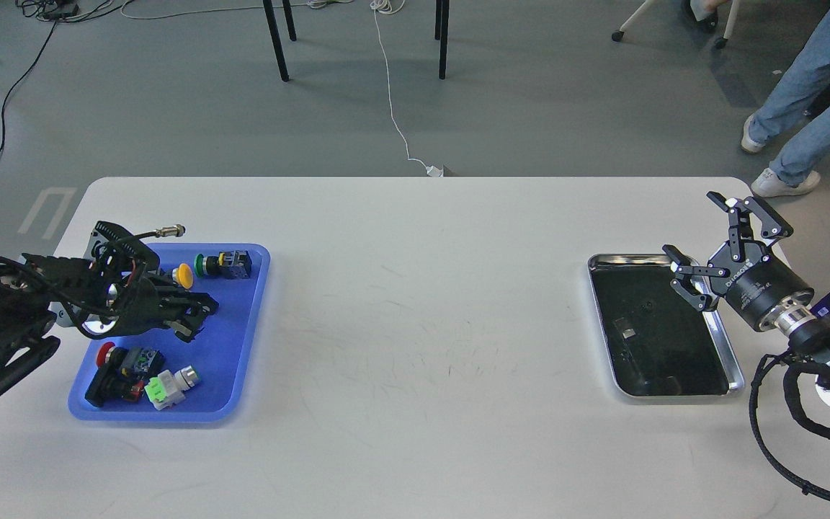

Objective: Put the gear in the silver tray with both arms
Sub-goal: 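Grasp a second black gear in the blue tray with the left gripper, then lift the second gear and carry it toward the table centre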

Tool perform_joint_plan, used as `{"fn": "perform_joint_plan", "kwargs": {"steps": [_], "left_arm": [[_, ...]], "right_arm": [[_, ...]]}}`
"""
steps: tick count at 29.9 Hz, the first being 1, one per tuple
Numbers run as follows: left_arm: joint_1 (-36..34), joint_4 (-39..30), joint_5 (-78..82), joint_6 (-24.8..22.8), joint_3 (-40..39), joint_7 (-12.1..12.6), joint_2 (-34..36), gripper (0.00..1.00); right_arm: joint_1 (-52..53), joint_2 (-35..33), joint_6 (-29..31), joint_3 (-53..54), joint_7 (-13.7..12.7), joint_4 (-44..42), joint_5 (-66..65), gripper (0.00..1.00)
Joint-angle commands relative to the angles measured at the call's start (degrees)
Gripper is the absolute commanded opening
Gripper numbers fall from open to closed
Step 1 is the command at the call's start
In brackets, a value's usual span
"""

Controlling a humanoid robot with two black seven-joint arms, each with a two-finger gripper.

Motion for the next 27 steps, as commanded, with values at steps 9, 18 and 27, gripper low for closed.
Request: {"fn": "perform_joint_plan", "kwargs": {"steps": [9,18,27], "left_arm": [[-2.3,-3.2,0.0,0.0,-0.3,0.0,0.3,0.12],[-12.2,-16.2,0.0,-6.7,-0.3,0.0,-1.1,0.13],[-18.4,-16.9,0.0,-11.7,6.0,0.0,-13.9,0.14]], "right_arm": [[0.1,-0.1,0.0,0.0,0.0,0.0,0.0,0.96],[-0.2,-0.2,0.0,0.0,0.0,-0.3,0.0,0.96],[-1.1,-2.3,0.0,-0.2,0.0,-0.1,-0.4,0.96]]}}
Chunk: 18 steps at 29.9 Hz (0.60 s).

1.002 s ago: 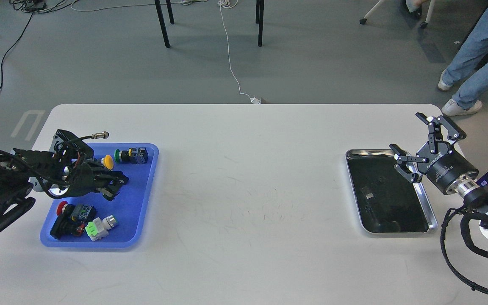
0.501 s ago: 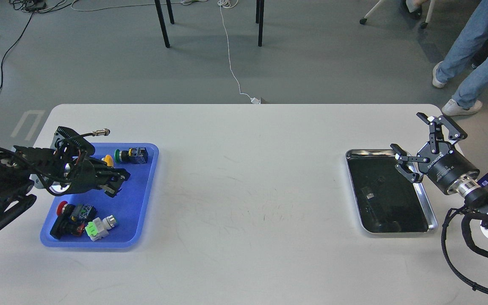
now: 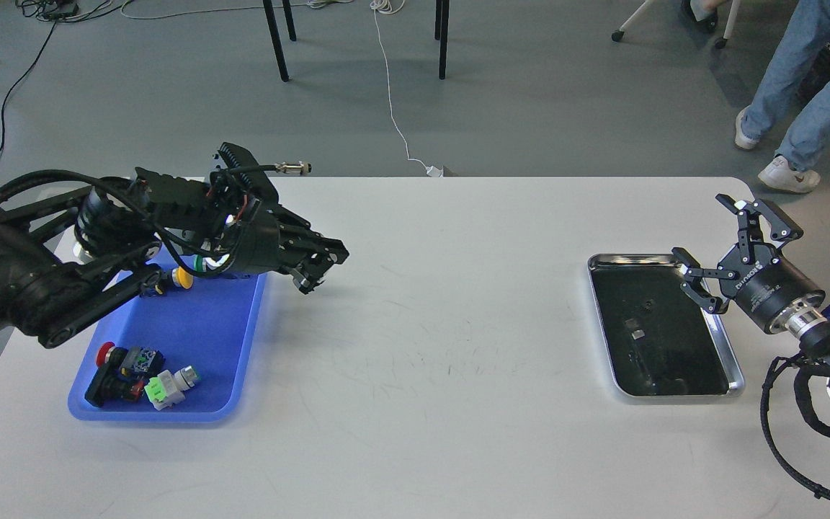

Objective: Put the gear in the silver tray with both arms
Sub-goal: 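Lift the second gear and carry it toward the table centre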

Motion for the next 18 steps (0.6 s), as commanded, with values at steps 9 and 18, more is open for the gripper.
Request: {"fn": "perform_joint_plan", "kwargs": {"steps": [9,18], "left_arm": [[-6.9,10.8,0.0,-1.1,9.2,0.0,-16.1,0.14],[-6.0,11.6,0.0,-2.2,11.6,0.0,-22.9,0.15]], "right_arm": [[-1.2,-1.0,0.0,0.0,0.0,-0.2,-0.1,0.96],[-1.1,-1.0,0.0,-0.3,0.0,-0.2,-0.3,0.96]]}}
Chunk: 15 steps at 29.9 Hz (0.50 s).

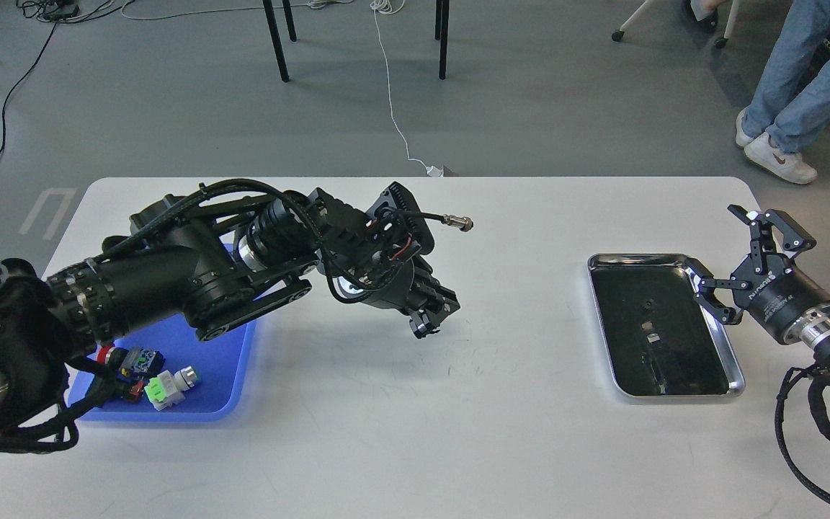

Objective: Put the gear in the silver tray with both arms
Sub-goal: 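Lift the second gear and carry it toward the table centre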

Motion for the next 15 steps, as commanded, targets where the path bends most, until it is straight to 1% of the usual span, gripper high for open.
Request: {"fn": "perform_joint_plan", "kwargs": {"steps": [1,6,15], "left_arm": [[0.3,0.0,0.0,0.0,1.4,0.0,-2.1,0.15],[0.7,1.1,-0.6,0.0,1.5,0.0,-3.8,0.15],[0.9,8.4,-4.4,0.0,1.5,0.0,-5.7,0.15]], "right_arm": [[0.1,0.0,0.0,0.0,0.0,0.0,0.0,0.96],[0.0,-0.4,0.0,-0.1,0.0,0.1,0.0,0.96],[-0.3,-0.7,0.0,-0.4,0.0,0.1,0.0,0.97]]}}
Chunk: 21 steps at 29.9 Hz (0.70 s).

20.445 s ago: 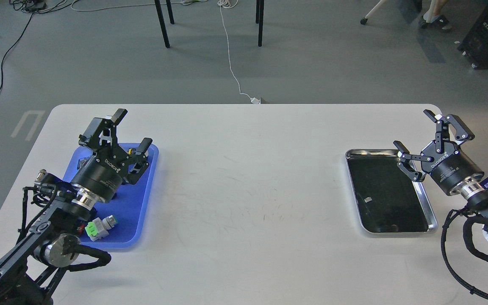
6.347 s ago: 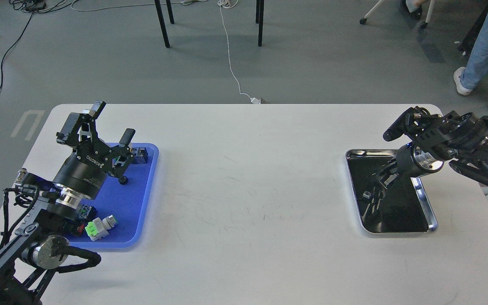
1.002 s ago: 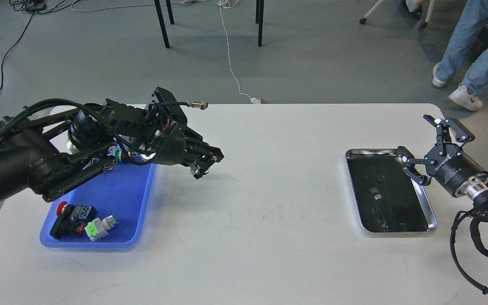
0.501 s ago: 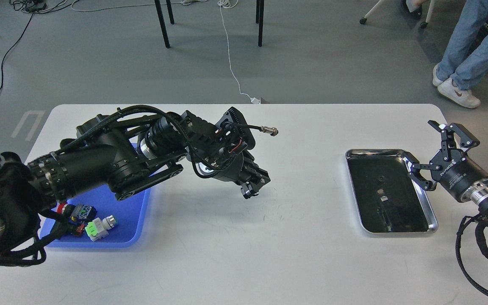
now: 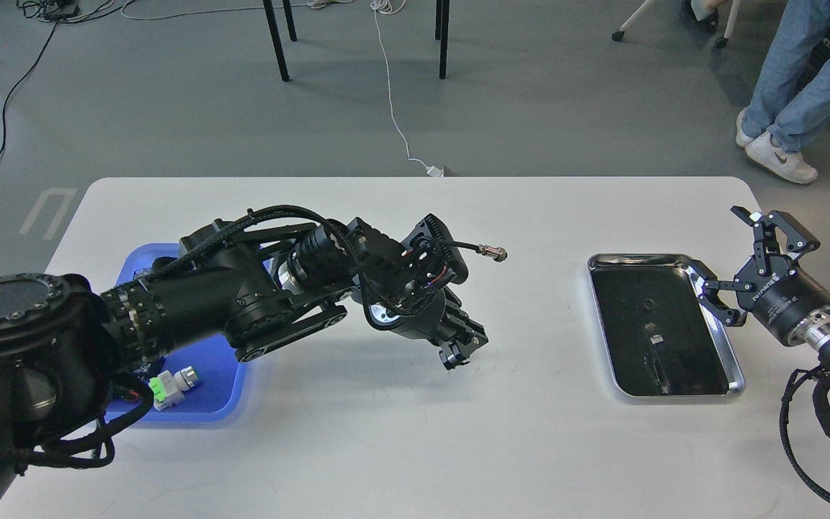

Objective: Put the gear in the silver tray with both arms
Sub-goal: 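Lift the second gear and carry it toward the table centre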

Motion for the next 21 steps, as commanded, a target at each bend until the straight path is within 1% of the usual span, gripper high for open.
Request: {"fn": "perform_joint_plan", "kwargs": {"steps": [1,6,15,21], "left_arm": [[0.0,2.4,-0.6,0.0,-0.1,0.0,-0.5,0.15],[0.5,4.2,-3.4,0.0,0.0,0.0,-1.0,0.15],[0.8,5.2,-5.2,0.0,0.0,0.0,-2.0,0.16],[1.1,8.8,-6.9,0.0,-0.1,0.0,-2.0,0.16]], "right_arm": [[0.0,0.0,0.0,-0.1,0.0,0.0,0.0,0.97],[0.0,0.0,0.0,-0.1,0.0,0.0,0.0,0.97],[0.0,0.0,0.0,-0.2,0.0,0.1,0.0,0.97],[0.0,-0.1,0.0,-0.1,0.0,0.0,0.0,0.97]]}}
